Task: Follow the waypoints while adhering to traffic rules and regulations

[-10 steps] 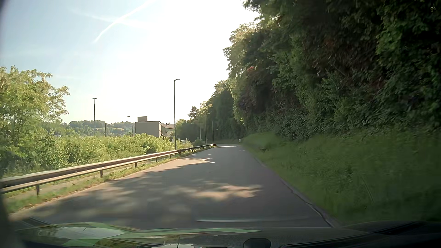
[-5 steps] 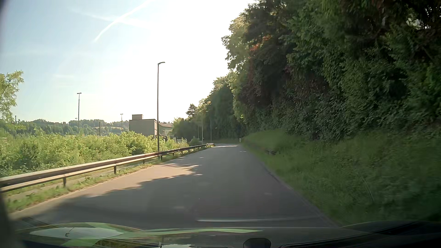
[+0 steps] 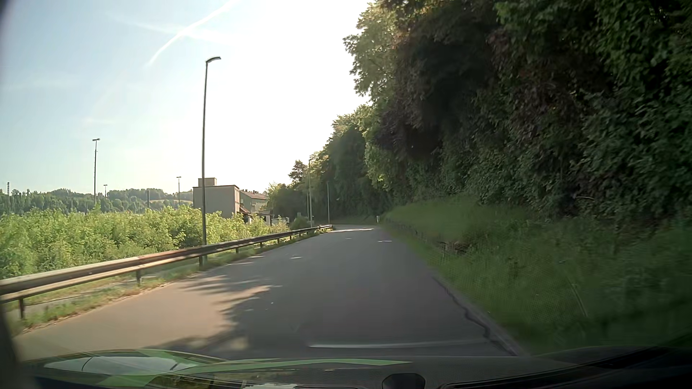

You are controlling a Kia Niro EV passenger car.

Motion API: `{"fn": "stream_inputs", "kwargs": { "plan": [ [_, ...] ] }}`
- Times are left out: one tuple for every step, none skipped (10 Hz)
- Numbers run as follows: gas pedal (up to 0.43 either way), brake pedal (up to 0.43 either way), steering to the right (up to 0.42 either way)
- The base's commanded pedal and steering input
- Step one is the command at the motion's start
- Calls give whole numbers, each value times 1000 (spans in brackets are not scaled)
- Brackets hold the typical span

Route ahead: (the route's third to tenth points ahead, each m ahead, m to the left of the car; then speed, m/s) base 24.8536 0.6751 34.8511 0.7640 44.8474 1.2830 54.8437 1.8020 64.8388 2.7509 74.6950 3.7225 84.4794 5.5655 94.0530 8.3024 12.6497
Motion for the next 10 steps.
{"fn": "stream_inputs", "kwargs": {
  "plan": [
    [0,0,-7],
    [0,0,-7],
    [0,0,-8],
    [0,0,-7],
    [0,0,-7],
    [0,0,-6],
    [0,0,-6],
    [0,0,-6],
    [0,0,-5],
    [0,0,-3]
  ]
}}
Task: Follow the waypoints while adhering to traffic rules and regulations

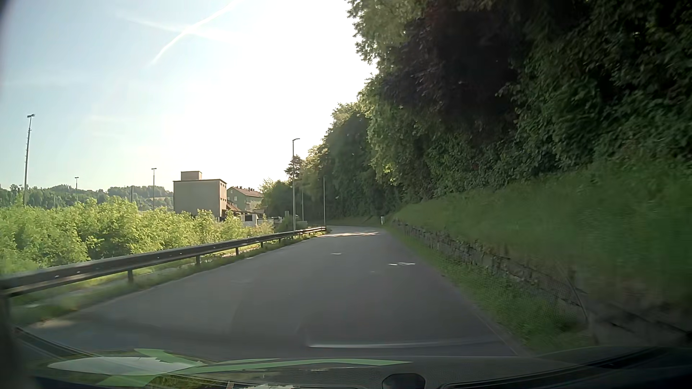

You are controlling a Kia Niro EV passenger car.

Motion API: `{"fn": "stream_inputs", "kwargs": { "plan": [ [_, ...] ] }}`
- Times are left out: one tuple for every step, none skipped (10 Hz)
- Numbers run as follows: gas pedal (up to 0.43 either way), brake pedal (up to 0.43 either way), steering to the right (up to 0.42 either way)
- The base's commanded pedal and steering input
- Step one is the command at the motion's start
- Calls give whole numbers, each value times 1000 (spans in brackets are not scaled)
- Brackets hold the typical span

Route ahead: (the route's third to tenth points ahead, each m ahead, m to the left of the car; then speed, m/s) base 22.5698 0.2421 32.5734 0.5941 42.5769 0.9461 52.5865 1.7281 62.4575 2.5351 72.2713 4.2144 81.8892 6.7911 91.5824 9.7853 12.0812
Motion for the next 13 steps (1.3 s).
{"fn": "stream_inputs", "kwargs": {
  "plan": [
    [0,0,-1],
    [0,0,0],
    [0,0,0],
    [0,0,0],
    [0,24,0],
    [0,43,0],
    [0,43,0],
    [0,43,0],
    [0,43,0],
    [0,49,0],
    [0,49,0],
    [0,49,0],
    [0,49,0]
  ]
}}
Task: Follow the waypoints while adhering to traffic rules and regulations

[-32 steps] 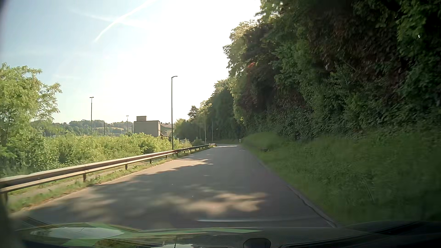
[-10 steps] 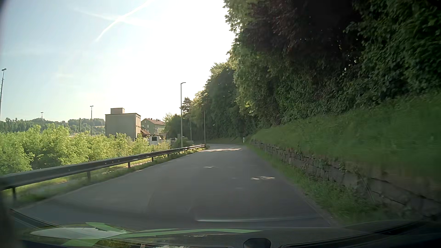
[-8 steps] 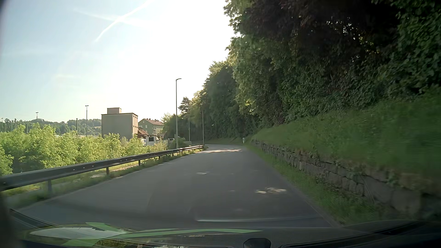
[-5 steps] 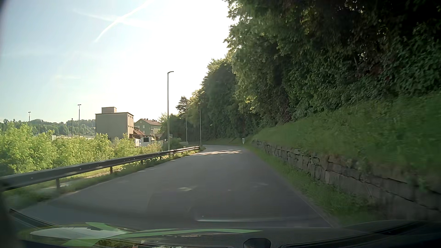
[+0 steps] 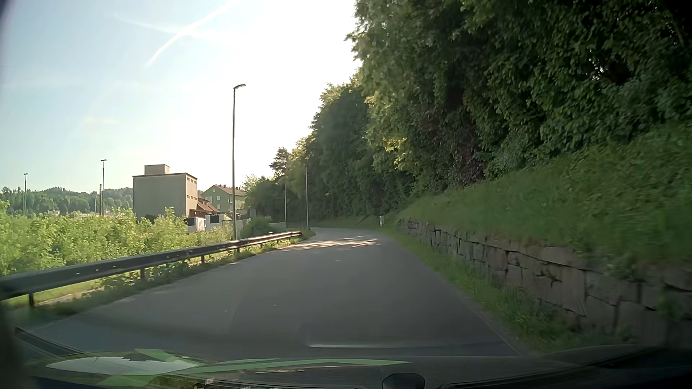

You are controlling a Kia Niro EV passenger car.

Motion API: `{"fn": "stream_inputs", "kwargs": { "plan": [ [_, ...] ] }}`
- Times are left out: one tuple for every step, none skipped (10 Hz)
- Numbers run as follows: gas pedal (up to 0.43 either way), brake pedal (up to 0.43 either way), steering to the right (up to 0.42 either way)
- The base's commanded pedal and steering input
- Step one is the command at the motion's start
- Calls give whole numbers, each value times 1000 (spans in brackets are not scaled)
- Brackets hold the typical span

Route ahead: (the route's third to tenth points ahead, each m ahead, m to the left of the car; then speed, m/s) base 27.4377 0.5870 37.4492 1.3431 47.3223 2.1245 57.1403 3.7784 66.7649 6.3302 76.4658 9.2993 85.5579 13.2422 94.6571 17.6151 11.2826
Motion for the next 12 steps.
{"fn": "stream_inputs", "kwargs": {
  "plan": [
    [0,55,0],
    [0,55,0],
    [0,43,0],
    [0,6,0],
    [0,0,0],
    [0,0,-4],
    [0,0,-6],
    [0,0,-8],
    [0,0,-10],
    [0,0,-14],
    [0,0,-16],
    [0,0,-16]
  ]
}}
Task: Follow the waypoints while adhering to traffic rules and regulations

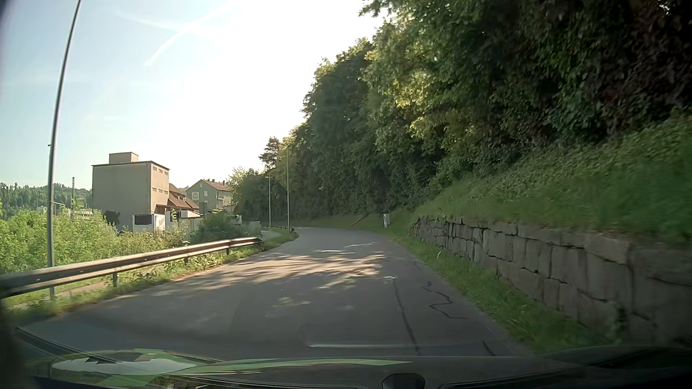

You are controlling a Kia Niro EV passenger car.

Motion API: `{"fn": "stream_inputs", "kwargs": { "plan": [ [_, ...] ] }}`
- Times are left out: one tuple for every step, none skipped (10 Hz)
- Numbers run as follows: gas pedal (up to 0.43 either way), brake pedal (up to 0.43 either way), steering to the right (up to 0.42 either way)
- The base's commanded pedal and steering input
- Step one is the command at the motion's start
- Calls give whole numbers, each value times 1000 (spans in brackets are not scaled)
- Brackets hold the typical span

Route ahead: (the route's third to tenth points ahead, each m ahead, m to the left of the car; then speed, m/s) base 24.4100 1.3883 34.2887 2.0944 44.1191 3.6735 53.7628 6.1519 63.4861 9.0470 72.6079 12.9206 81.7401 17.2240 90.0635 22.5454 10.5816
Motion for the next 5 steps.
{"fn": "stream_inputs", "kwargs": {
  "plan": [
    [0,0,-16],
    [0,0,-16],
    [0,0,-16],
    [0,0,-16],
    [0,0,-13]
  ]
}}
